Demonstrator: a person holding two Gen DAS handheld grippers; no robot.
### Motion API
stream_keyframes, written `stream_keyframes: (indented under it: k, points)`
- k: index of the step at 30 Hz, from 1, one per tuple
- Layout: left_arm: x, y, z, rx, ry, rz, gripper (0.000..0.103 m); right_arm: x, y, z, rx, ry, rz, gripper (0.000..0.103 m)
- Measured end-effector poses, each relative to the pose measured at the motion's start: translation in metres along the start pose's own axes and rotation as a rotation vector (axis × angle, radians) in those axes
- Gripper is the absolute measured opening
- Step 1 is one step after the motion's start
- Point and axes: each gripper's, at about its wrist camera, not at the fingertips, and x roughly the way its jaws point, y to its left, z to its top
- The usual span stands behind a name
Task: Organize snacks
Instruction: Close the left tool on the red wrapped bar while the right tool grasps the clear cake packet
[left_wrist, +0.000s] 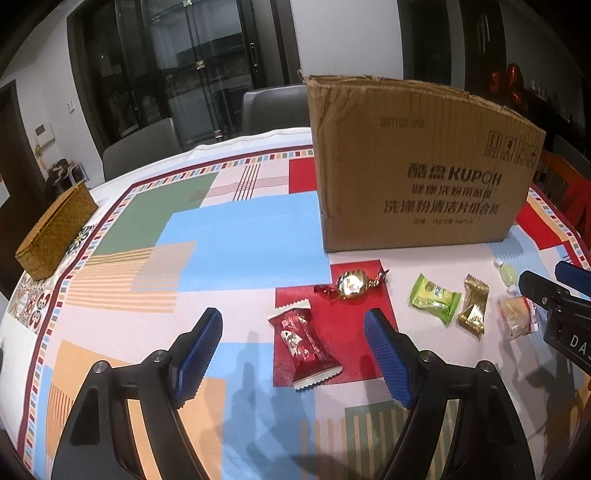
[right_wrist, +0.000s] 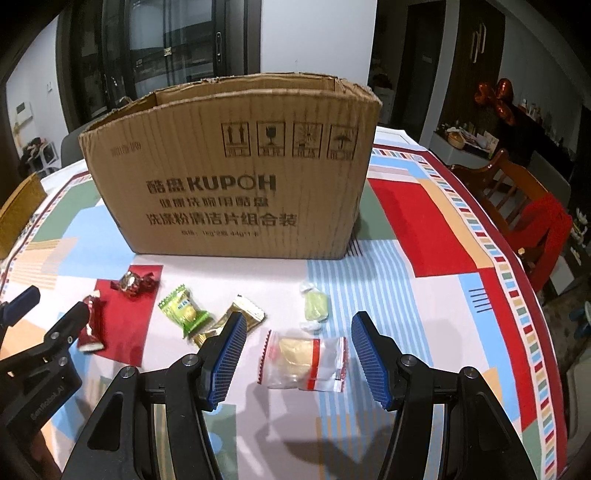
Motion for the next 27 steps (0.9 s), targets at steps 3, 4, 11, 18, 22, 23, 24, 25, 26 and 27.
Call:
stream_keyframes:
  k: [3, 4, 11, 18, 22, 23, 24, 25, 26, 27]
  points:
    - [0.004, -0.001, -0.003, -0.003, 0.002, -0.002, 0.079, 0.003, 0.001, -0.003, -0.006, -0.001, -0.007, 0.061]
    - [0.005, -0.001, -0.004, -0.005, 0.004, -0.001, 0.079, 0.004, 0.0, -0.004, -0.007, 0.0, -0.008, 0.061]
    - [0.014, -0.002, -0.009, -0.023, 0.016, 0.001, 0.079, 0.011, 0.0, -0.012, -0.002, 0.008, -0.008, 0.061]
    - [0.02, -0.002, -0.014, -0.031, 0.023, 0.004, 0.079, 0.014, 0.004, -0.019, -0.016, -0.005, -0.009, 0.061]
    - [0.023, -0.003, -0.016, -0.028, 0.026, 0.007, 0.079, 0.019, 0.005, -0.022, -0.019, 0.001, -0.019, 0.061]
    - [0.024, -0.004, -0.016, -0.027, 0.026, 0.008, 0.079, 0.02, 0.005, -0.024, -0.022, 0.003, -0.022, 0.061]
    - [0.025, -0.004, -0.016, -0.024, 0.028, 0.009, 0.079, 0.021, 0.005, -0.024, -0.023, 0.007, -0.024, 0.061]
    - [0.026, -0.005, -0.017, -0.023, 0.029, 0.009, 0.078, 0.023, 0.005, -0.026, -0.022, 0.011, -0.026, 0.061]
    - [0.027, -0.005, -0.017, -0.022, 0.032, 0.009, 0.075, 0.024, 0.004, -0.026, -0.021, 0.015, -0.025, 0.061]
    - [0.027, -0.006, -0.017, -0.02, 0.036, 0.01, 0.072, 0.026, 0.003, -0.027, -0.018, 0.018, -0.025, 0.061]
